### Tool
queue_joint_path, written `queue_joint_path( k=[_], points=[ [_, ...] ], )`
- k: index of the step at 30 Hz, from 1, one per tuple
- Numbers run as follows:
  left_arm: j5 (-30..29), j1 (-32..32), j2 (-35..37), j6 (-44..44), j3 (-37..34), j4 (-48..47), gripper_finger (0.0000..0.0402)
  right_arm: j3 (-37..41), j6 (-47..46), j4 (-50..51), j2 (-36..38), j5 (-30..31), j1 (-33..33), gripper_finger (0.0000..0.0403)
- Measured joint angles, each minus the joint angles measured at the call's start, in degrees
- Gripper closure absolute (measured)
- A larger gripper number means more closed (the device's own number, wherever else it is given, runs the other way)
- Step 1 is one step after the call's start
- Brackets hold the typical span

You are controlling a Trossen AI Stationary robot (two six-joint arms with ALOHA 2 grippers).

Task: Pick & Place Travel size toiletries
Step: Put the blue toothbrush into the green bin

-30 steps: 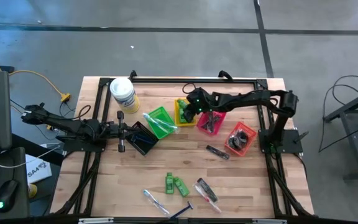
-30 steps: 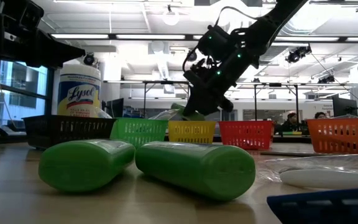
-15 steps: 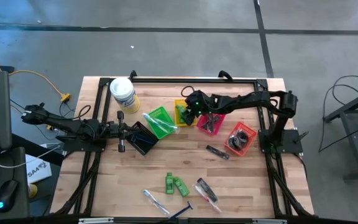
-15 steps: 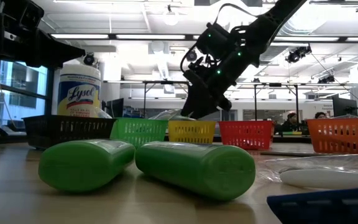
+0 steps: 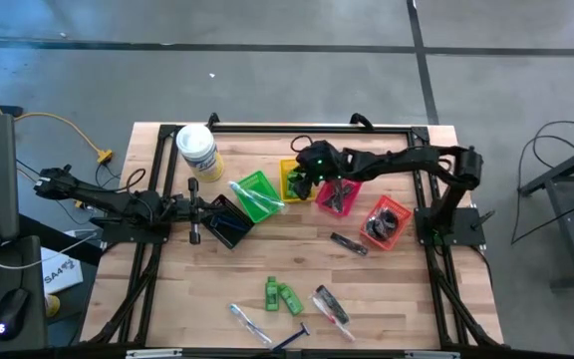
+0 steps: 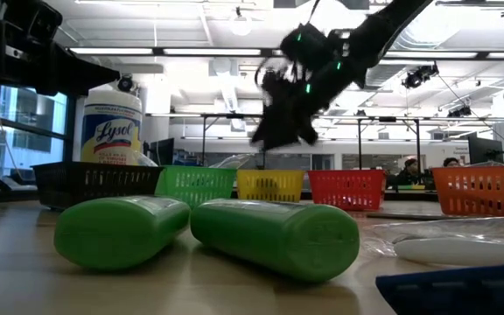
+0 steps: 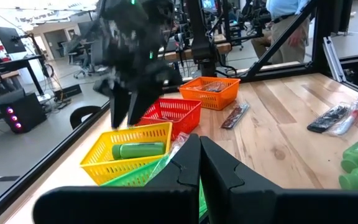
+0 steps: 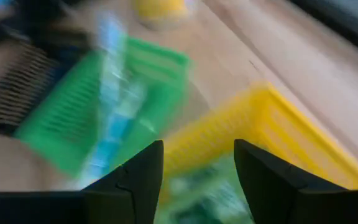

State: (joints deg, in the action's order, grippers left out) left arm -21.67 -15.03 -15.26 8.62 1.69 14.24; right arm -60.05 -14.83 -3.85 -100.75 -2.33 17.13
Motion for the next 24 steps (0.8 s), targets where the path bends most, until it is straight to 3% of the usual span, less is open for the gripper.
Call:
queue_joint_path(
  k=[3,6,10,15,20,24],
  points=[
    [0.00,0.00,-0.01,0.00,0.00,-0.64,0.0402,0.00,2.79,-1.35,5.41,-3.20,-2.05,0.0230],
    [0.00,0.00,-0.01,0.00,0.00,-0.90,0.0402,0.00,7.25,-1.99,12.07,-2.72,-5.65,0.0260],
    [0.00,0.00,0.01,-0.08,0.00,-0.90,0.0402,0.02,12.12,-2.76,21.99,-0.20,-10.28,0.0316],
    [0.00,0.00,0.01,-0.94,0.00,-0.90,0.0402,1.07,16.12,-3.77,34.39,-3.18,-15.07,0.0389],
    [0.00,0.00,0.01,-0.98,0.00,-0.90,0.0402,8.60,17.30,-5.18,47.64,0.55,-18.23,0.0399],
    [0.00,0.00,0.01,-1.03,0.00,-0.89,0.0402,19.02,16.77,-10.57,59.06,-0.35,-18.19,0.0400]
  ],
)
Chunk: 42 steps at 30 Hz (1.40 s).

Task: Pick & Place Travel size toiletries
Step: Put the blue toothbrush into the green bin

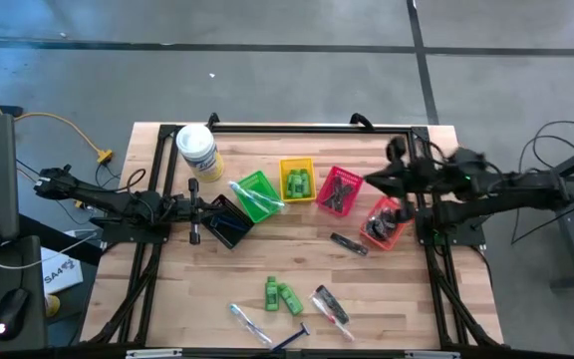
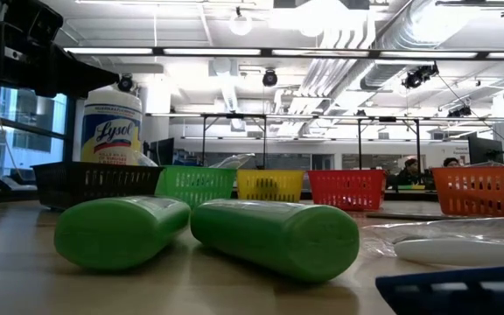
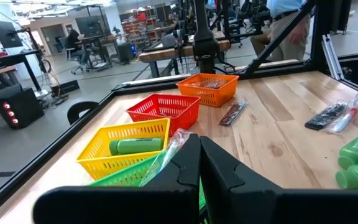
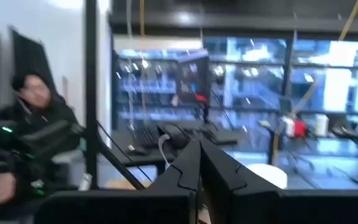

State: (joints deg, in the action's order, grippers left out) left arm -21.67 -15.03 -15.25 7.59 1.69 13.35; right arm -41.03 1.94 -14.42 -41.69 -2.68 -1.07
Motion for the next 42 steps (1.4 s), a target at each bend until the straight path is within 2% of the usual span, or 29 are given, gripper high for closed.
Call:
queue_joint_path(
  k=[3,8,16,21,31,42],
  points=[
    [0.00,0.00,0.00,-0.08,0.00,0.04,0.0402,8.55,-1.05,-4.03,8.23,-1.85,0.03,0.0400],
    [0.00,0.00,0.00,-0.27,0.00,0.16,0.0402,20.34,-2.11,-6.20,21.81,0.96,0.05,0.0400],
    [-0.02,0.00,0.00,-0.26,0.00,0.17,0.0402,32.81,-3.78,-5.96,35.54,0.98,0.06,0.0400],
    [-0.02,0.00,0.00,-0.26,0.00,0.17,0.0402,36.70,-3.68,-6.02,38.41,1.02,0.07,0.0399],
    [-0.02,0.00,0.00,-0.23,0.00,0.16,0.0402,40.36,-3.46,-5.92,38.69,1.02,0.07,0.0398],
    [-0.02,0.00,-0.02,-0.30,0.00,-0.29,0.0402,40.54,-0.90,-5.08,38.66,1.22,0.09,0.0399]
  ],
)
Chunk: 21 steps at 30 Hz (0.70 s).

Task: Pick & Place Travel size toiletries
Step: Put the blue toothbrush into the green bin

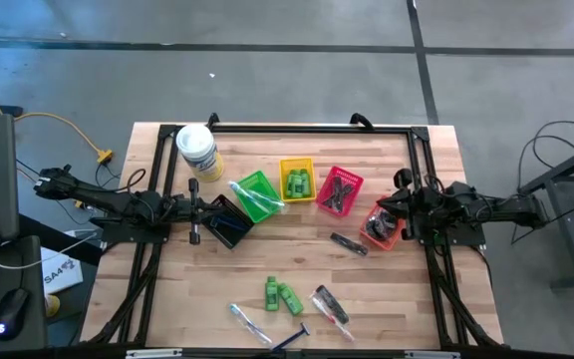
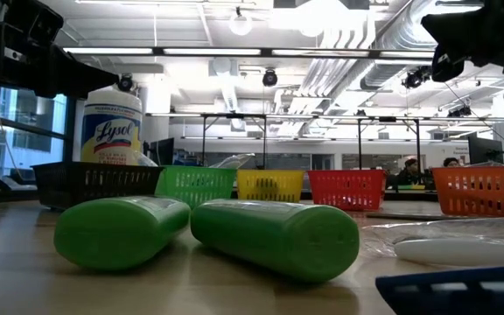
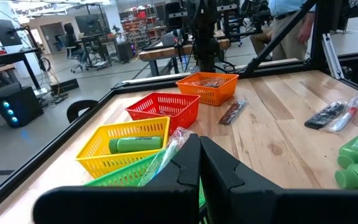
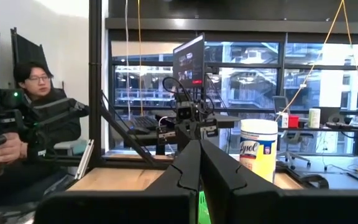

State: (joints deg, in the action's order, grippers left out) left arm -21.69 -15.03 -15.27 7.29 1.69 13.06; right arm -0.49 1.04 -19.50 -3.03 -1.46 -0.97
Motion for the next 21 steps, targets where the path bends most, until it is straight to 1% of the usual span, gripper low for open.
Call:
queue_joint_path(
  k=[8,21],
  points=[
    [0.00,0.00,0.00,0.03,0.00,0.03,0.0402,0.02,0.09,3.02,0.00,-0.14,0.00,0.0398],
    [-0.01,0.00,0.02,0.15,0.00,0.55,0.0402,0.07,-0.27,5.25,-0.02,-0.28,0.00,0.0398]
  ],
)
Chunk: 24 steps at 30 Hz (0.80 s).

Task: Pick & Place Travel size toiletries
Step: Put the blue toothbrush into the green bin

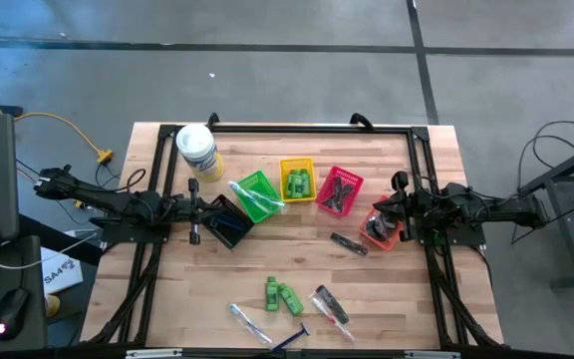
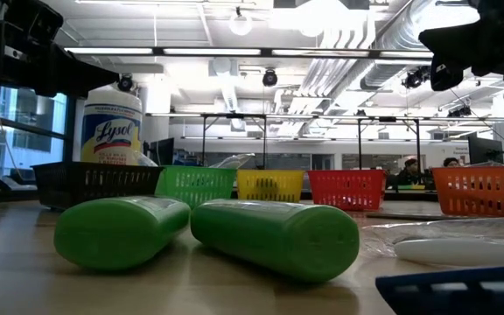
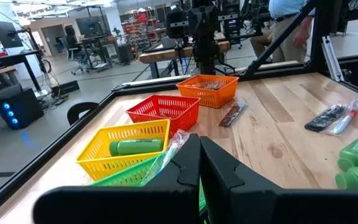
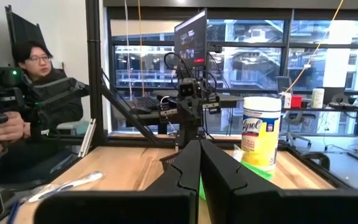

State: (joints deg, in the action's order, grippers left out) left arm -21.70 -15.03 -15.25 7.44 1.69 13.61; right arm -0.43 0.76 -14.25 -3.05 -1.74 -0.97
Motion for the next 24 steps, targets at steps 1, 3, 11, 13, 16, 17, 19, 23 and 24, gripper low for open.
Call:
queue_joint_path(
  k=[1,3,11,13,16,17,19,23,24],
  points=[
    [0.01,0.00,0.00,0.00,0.00,0.00,0.0402,0.00,-0.31,0.06,0.00,-0.02,0.00,0.0398],
    [0.01,0.00,0.00,0.00,0.00,0.00,0.0402,0.02,-0.57,0.29,0.00,-0.02,0.00,0.0398],
    [0.01,0.00,0.00,1.81,0.00,-0.05,0.0402,0.07,-0.66,0.80,0.00,0.02,0.00,0.0398],
    [0.01,0.00,0.00,1.79,0.02,-0.07,0.0402,0.07,-0.69,0.80,0.00,0.02,0.00,0.0398],
    [0.01,0.00,0.00,1.36,0.11,-0.09,0.0402,0.09,-0.97,0.80,0.00,0.02,0.00,0.0398],
    [0.01,0.00,0.00,1.34,0.11,-0.09,0.0402,0.09,-1.06,0.80,0.00,0.02,0.00,0.0398],
    [0.01,0.00,0.00,1.33,0.11,-0.16,0.0402,0.11,-1.15,0.80,0.00,0.02,0.00,0.0398],
    [0.04,0.00,0.00,1.31,0.13,-0.22,0.0402,0.11,-1.15,1.87,0.00,0.04,0.00,0.0398],
    [0.22,0.00,0.00,1.26,0.13,-0.20,0.0402,0.11,-1.16,2.19,0.00,0.04,-0.01,0.0398]
  ],
)
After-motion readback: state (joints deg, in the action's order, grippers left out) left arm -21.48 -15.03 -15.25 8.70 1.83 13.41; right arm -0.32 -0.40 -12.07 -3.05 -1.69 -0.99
